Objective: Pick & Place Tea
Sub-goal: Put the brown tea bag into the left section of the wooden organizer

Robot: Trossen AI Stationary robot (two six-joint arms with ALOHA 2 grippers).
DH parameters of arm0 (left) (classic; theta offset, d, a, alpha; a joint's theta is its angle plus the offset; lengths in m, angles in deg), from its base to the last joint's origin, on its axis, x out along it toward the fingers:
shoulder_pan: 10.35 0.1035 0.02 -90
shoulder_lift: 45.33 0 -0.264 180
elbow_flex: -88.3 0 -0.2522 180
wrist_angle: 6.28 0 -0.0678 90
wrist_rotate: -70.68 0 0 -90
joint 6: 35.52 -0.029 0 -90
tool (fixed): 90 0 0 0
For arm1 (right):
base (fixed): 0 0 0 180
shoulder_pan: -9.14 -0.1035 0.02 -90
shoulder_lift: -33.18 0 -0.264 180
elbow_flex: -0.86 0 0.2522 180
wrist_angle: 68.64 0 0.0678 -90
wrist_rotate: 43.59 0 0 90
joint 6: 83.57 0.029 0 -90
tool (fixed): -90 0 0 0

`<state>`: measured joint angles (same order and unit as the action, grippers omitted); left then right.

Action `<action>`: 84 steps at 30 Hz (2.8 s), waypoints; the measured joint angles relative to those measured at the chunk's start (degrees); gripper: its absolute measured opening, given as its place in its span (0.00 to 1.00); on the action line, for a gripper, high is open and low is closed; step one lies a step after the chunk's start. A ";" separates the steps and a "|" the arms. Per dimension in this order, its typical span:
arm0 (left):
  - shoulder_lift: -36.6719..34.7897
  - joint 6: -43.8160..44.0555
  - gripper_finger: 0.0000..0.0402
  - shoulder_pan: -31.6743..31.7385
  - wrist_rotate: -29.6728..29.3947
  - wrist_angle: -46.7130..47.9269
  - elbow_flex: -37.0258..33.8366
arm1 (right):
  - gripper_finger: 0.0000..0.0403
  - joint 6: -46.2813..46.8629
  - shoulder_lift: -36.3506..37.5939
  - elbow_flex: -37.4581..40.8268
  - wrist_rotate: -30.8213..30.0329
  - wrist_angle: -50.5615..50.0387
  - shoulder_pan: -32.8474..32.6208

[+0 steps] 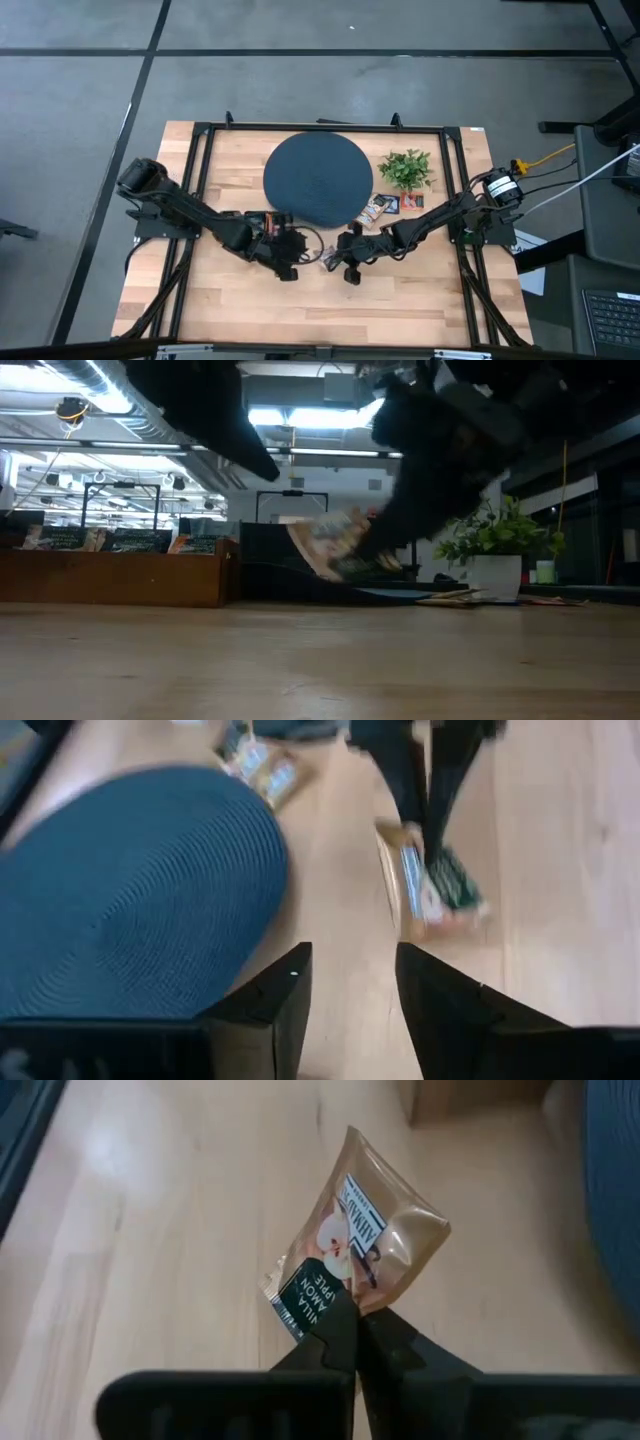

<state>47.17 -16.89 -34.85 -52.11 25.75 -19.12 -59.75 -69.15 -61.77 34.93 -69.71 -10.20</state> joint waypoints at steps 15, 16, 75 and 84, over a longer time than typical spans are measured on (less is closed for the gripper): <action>-19.16 11.49 0.36 2.65 8.67 -28.29 -24.17 | 0.01 -13.31 0.11 -13.93 -8.52 -17.31 1.05; -19.42 13.13 0.36 3.99 10.96 -28.34 -24.31 | 0.01 -13.96 0.11 -14.38 -8.98 -17.30 1.06; -17.79 -18.21 0.03 -1.05 5.10 -95.28 -40.32 | 0.40 -12.46 0.09 -15.49 -7.85 3.59 2.52; -17.76 -27.16 0.03 -2.15 7.34 -103.88 -40.37 | 0.40 -20.95 0.09 -15.49 -7.92 23.94 2.56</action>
<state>29.41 -44.05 -37.00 -44.77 -78.12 -59.49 -80.69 -69.06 -77.26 27.01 -45.76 -7.64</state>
